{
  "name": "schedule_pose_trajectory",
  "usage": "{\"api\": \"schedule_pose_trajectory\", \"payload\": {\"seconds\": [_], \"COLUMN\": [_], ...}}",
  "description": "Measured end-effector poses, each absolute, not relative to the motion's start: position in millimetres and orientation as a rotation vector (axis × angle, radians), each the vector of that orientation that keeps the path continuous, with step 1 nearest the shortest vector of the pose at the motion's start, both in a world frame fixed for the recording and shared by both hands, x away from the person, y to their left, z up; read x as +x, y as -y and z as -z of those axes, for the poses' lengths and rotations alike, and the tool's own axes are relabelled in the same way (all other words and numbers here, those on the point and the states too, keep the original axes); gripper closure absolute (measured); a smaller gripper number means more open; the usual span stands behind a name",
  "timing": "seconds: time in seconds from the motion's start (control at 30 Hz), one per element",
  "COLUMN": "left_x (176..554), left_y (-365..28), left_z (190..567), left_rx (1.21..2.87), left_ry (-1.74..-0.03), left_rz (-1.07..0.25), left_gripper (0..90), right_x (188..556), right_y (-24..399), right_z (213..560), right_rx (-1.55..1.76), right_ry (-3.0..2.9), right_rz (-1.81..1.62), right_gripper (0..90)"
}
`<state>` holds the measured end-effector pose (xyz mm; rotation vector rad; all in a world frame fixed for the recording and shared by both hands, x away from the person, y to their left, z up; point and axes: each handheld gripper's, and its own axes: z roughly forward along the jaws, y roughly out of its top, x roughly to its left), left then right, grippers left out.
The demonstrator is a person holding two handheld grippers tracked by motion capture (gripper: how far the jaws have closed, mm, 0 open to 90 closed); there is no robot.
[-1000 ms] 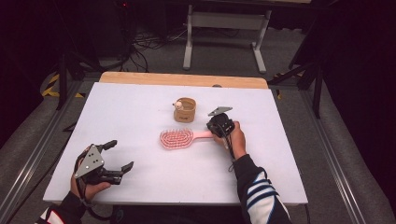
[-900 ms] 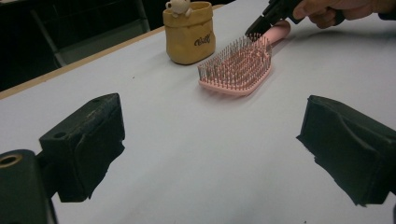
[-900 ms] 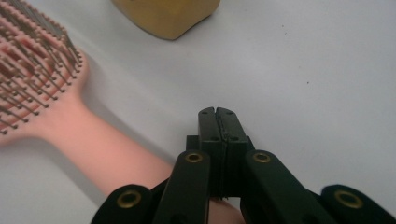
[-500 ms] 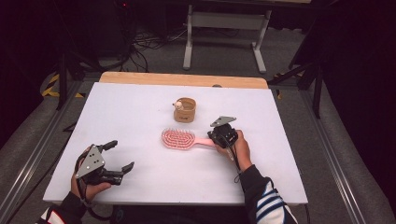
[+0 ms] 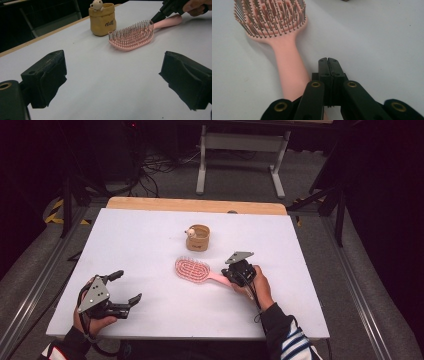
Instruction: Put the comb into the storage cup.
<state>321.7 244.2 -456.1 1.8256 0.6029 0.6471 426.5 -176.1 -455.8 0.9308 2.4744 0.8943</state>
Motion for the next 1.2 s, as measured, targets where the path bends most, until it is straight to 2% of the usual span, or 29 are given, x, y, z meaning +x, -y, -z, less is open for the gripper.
{"api": "schedule_pose_trajectory", "payload": {"seconds": [1.2], "left_x": [322], "left_y": [-241], "left_z": [457], "left_rx": [1.852], "left_ry": [-0.598], "left_rz": [-0.638], "left_gripper": [7.6], "right_x": [381], "right_y": [198], "right_z": [454], "right_rx": [0.831], "right_ry": [-2.569], "right_rz": [-0.909], "right_gripper": [89.2]}}
